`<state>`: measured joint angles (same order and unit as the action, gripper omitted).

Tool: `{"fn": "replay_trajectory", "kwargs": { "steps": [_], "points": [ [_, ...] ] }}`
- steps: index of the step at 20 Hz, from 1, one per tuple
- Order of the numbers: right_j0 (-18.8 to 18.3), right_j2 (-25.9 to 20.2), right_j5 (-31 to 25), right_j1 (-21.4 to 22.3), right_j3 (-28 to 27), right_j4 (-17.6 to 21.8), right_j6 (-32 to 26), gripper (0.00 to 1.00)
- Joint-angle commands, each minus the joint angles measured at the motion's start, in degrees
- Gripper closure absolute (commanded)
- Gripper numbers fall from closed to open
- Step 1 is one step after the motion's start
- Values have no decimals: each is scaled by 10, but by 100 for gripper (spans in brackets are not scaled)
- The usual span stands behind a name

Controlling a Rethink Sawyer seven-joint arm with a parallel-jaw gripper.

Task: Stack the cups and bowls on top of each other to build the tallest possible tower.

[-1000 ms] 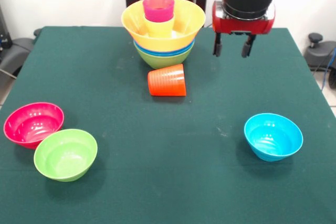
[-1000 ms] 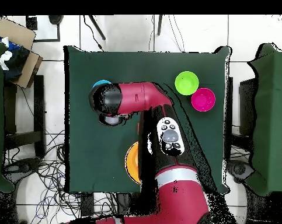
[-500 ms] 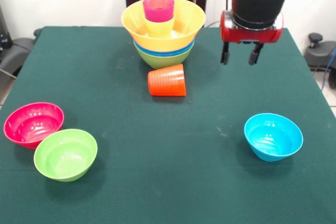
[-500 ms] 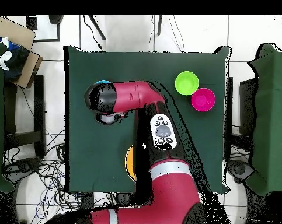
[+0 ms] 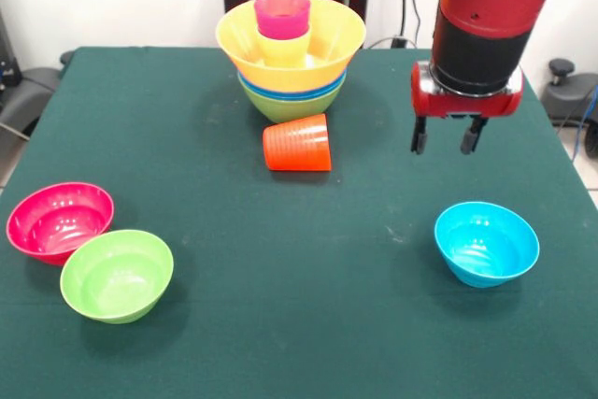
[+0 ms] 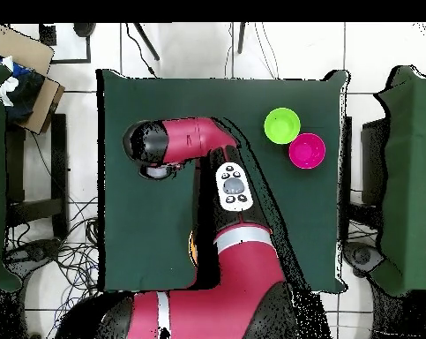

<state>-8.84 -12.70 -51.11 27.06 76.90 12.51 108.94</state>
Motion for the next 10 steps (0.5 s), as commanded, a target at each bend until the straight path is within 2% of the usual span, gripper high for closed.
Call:
{"fn": "replay_trajectory", "kwargs": {
  "steps": [1,10],
  "points": [
    [18,-5,24,-34,-47,11,44,0],
    [20,-2,3,-24,-49,3,39,0]
  ]
}}
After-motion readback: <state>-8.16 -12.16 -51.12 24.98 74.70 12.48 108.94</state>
